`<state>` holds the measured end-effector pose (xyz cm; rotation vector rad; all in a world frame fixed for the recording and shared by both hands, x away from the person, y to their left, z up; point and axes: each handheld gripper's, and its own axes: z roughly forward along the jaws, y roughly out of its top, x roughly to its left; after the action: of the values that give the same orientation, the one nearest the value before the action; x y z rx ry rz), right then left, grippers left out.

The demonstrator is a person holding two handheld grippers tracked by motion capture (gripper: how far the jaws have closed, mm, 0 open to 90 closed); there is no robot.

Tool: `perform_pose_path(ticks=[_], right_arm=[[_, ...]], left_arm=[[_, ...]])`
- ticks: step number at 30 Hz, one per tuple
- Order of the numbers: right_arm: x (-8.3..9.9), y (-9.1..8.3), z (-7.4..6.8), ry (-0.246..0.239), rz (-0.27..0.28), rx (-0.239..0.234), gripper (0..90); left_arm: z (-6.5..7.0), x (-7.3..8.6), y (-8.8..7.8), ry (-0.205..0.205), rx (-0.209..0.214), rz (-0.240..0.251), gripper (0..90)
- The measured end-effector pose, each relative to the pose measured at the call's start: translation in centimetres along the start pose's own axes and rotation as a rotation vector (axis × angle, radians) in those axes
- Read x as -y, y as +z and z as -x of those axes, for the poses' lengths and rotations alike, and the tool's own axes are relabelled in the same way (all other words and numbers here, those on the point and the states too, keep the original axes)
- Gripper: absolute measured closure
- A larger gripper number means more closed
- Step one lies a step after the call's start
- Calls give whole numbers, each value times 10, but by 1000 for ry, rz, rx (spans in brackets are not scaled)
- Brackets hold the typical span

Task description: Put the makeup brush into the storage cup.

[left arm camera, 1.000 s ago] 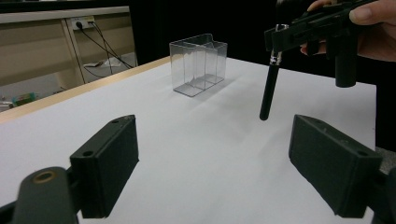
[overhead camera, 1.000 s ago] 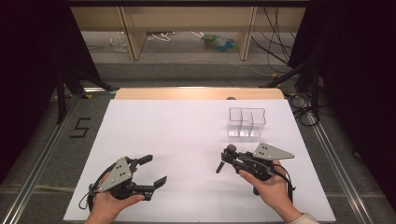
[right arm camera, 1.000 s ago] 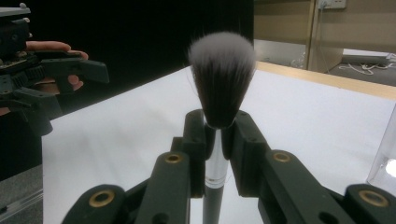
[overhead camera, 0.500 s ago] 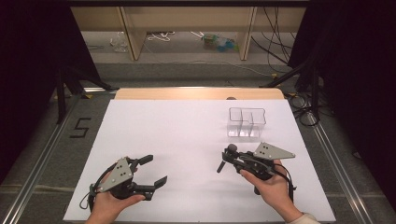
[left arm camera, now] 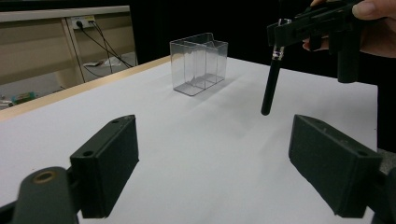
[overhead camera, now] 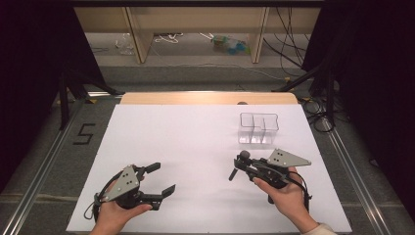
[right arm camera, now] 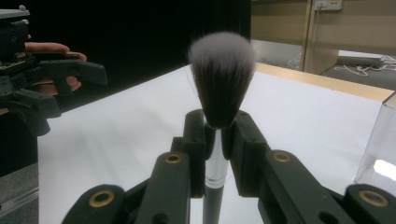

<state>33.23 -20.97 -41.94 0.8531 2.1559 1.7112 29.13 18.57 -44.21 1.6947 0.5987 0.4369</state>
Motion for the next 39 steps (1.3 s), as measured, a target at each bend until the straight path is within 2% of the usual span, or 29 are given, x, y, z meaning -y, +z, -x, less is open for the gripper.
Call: perform_pose_path(ticks=[2, 4, 6, 9, 12, 13, 18, 20, 22, 26, 30, 31, 39], right_arm=[[0, -1, 1, -2, 1, -1, 784], [-1, -1, 1, -1, 4, 3, 784], [-1, 0, 1, 3, 25, 2, 784], [-1, -2, 1, 0, 4, 6, 784], [-2, -3, 1, -3, 8, 14, 784], [-2, -2, 1, 1, 25, 9, 784], [-2, -3, 2, 2, 22, 14, 785], [-3, -5, 3, 0, 3, 28, 784], [-3, -4, 3, 8, 25, 17, 784], [-4, -7, 4, 0, 3, 24, 784], [-5, -7, 5, 4, 27, 28, 784], [-5, -8, 6, -4, 14, 38, 784], [-6, -10, 7, -4, 13, 42, 784]], left_arm=[[1, 0, -1, -7, -7, -9, 162], [0, 0, 0, -9, -1, 2, 162], [0, 0, 0, -10, -2, 2, 162], [0, 0, 0, -7, -5, 2, 161], [0, 0, 0, -9, -6, 4, 161], [0, 0, 0, -9, -7, 2, 161], [0, 0, -1, 0, -12, -2, 161], [-1, -1, -1, -1, -12, -1, 161], [0, 0, -1, 0, -12, -1, 161], [0, -1, -1, 0, -12, -1, 161], [-1, 0, 0, -1, -5, 2, 161], [-1, 0, -1, 2, -11, -7, 161], [-1, 0, -1, 0, -11, 0, 161]])
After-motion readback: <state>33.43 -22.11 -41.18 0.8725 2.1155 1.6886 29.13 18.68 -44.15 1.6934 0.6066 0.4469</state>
